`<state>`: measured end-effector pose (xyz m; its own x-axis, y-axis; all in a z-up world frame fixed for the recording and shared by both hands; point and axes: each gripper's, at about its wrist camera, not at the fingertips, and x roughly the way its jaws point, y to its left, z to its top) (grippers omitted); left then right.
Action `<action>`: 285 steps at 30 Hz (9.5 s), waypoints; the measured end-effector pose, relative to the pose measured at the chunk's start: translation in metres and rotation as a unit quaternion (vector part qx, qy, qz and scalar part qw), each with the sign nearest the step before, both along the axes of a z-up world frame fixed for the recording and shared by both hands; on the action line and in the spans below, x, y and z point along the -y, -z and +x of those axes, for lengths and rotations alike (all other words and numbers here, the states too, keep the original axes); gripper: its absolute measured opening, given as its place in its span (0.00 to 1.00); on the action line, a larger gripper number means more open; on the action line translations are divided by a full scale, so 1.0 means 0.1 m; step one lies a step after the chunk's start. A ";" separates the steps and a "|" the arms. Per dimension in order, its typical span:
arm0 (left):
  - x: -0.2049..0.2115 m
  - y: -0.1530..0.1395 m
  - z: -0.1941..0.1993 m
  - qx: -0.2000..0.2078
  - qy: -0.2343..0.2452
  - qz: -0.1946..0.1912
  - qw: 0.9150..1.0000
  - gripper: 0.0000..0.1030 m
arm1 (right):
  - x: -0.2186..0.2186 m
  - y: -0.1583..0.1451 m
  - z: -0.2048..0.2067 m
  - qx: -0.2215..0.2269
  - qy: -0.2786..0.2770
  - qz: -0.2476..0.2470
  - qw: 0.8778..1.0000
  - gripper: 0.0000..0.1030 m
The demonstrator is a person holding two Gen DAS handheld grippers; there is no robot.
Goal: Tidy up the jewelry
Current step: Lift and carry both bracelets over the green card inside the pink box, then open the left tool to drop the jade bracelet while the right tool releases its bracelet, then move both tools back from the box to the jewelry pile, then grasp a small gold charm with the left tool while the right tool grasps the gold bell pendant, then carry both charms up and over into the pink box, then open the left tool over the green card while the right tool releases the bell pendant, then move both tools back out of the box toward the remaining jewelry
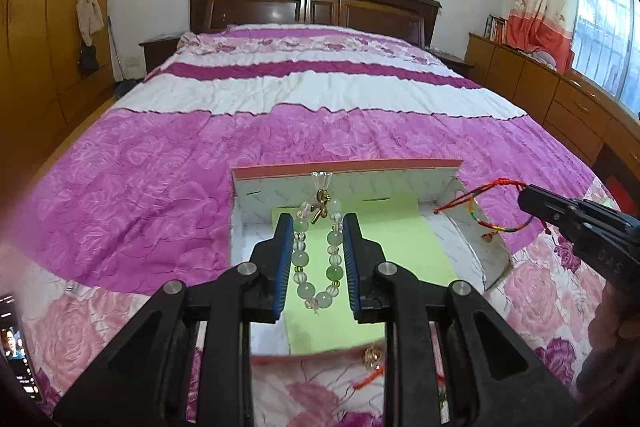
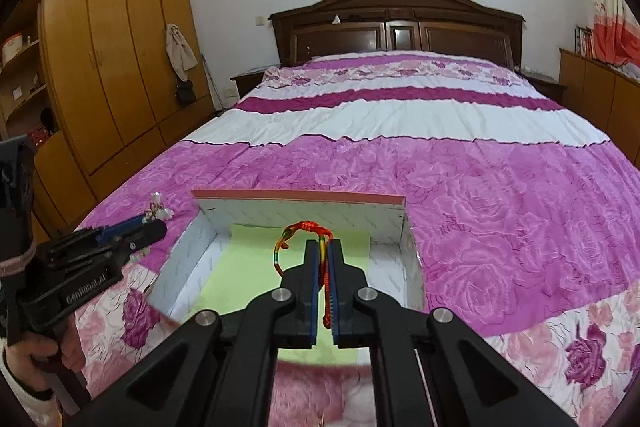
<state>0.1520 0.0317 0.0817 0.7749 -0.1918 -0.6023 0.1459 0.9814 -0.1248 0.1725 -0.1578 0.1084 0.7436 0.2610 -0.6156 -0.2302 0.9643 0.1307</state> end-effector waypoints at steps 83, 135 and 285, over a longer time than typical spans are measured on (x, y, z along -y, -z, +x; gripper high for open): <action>0.00 0.13 -0.93 -0.070 0.016 0.008 0.997 0.40 | 0.50 0.09 -1.24 -0.053 0.029 0.006 0.998 0.39; 0.21 0.99 -1.12 -0.175 0.047 -0.006 0.984 0.05 | 0.79 1.01 -1.53 -0.164 0.061 0.018 0.984 0.39; -0.01 0.47 0.09 -0.045 -0.049 0.019 0.998 0.20 | 0.27 0.55 0.11 -0.019 0.032 0.018 0.999 0.33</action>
<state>0.1613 0.0330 0.0350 0.7313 -0.0938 -0.6755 0.0388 0.9946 -0.0961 0.1834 -0.1845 0.0538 0.7356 0.2355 -0.6352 -0.1615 0.9716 0.1732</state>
